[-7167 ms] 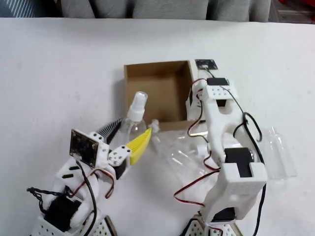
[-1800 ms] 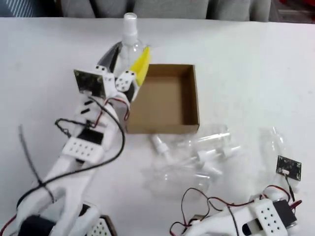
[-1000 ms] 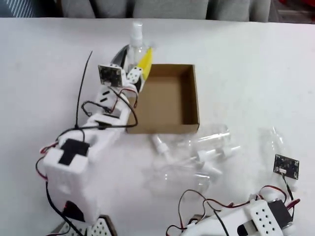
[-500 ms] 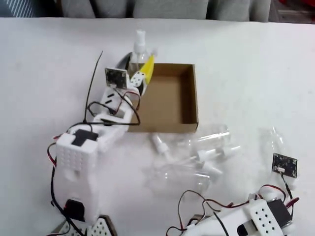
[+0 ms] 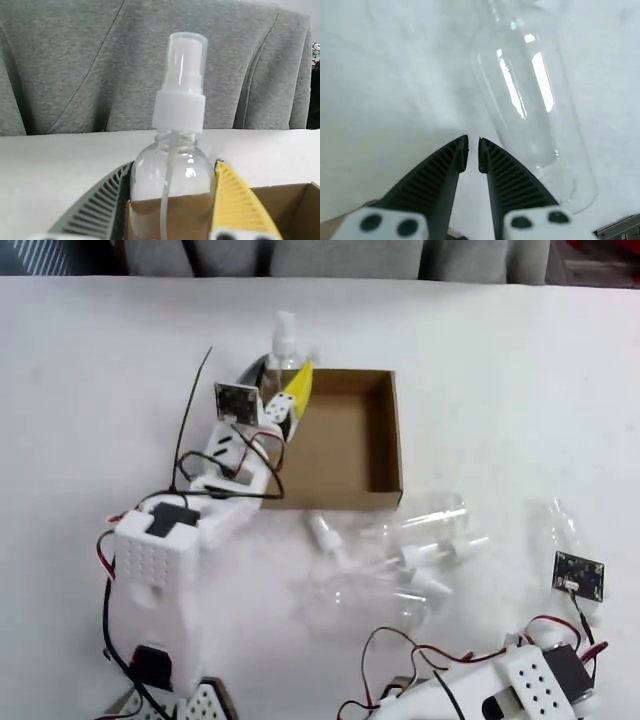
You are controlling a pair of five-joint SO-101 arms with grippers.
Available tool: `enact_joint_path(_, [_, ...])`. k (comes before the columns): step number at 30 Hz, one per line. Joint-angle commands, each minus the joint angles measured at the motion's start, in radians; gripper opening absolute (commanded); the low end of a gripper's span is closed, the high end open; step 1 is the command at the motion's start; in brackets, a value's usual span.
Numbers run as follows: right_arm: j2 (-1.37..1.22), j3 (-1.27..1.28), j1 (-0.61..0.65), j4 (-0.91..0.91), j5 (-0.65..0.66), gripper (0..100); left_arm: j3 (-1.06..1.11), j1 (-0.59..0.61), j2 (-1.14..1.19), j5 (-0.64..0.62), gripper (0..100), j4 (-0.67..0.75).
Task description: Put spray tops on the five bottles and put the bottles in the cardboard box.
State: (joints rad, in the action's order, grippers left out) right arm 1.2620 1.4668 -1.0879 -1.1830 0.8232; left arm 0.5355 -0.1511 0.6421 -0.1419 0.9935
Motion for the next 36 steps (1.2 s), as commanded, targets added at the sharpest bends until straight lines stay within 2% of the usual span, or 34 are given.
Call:
enact_joint_path(1, [0.01,-0.008,0.01,-0.01,0.008,1.7,0.003,0.018,-0.004,0.002,2,0.023])
enact_joint_path(5, [0.01,-0.008,0.01,-0.01,0.008,1.7,0.006,0.031,-0.002,0.003,4,0.023])
enact_joint_path(11, [0.01,-0.006,0.01,-0.01,0.008,1.7,0.058,0.036,-0.013,0.003,23,0.021])
enact_joint_path(13, [0.01,-0.006,0.01,-0.01,0.008,1.7,0.074,0.038,-0.015,0.003,26,0.021])
enact_joint_path(29, [0.01,-0.006,0.01,-0.01,0.008,1.7,0.101,0.047,-0.021,0.003,27,0.026])
enact_joint_path(36, [0.01,-0.006,0.012,-0.01,0.008,1.7,0.181,0.044,-0.151,-0.005,27,0.021])
